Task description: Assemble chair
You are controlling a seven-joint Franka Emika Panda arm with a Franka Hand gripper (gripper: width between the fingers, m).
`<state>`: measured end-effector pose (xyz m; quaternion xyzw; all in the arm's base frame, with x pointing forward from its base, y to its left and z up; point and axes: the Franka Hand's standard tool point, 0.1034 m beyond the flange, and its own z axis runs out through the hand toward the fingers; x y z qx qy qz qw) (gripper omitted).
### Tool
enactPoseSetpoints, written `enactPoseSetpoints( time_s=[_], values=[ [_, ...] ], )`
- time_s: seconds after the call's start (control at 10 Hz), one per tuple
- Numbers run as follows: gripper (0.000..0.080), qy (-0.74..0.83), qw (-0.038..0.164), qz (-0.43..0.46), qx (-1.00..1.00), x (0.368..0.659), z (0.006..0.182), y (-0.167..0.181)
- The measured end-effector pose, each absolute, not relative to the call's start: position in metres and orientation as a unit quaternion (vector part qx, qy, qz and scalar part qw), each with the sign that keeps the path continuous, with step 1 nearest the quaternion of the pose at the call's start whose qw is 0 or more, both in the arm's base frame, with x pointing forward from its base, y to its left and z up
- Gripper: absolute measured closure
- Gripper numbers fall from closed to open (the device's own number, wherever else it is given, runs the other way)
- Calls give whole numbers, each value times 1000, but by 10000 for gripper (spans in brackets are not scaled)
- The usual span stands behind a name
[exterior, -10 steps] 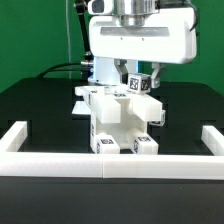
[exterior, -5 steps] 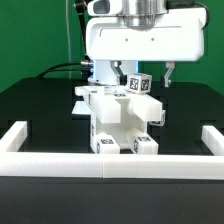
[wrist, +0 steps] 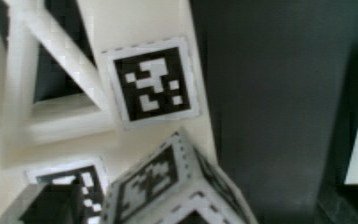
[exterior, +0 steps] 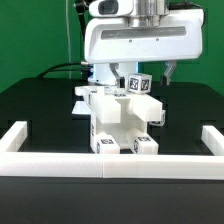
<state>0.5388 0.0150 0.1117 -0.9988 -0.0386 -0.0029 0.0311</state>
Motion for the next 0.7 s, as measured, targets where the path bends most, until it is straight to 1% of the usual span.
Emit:
enactPoseSetpoints(
  time_s=[0.2, 0.4, 0.6, 0.7],
  values=[
    [150, -126, 26, -4, -992, 539, 112, 14],
    [150, -197, 25, -6, -980, 539, 112, 13],
    [150, -228, 25, -6, -973, 538, 111, 12],
    [271, -225, 25, -6, -974, 538, 110, 12]
  ],
)
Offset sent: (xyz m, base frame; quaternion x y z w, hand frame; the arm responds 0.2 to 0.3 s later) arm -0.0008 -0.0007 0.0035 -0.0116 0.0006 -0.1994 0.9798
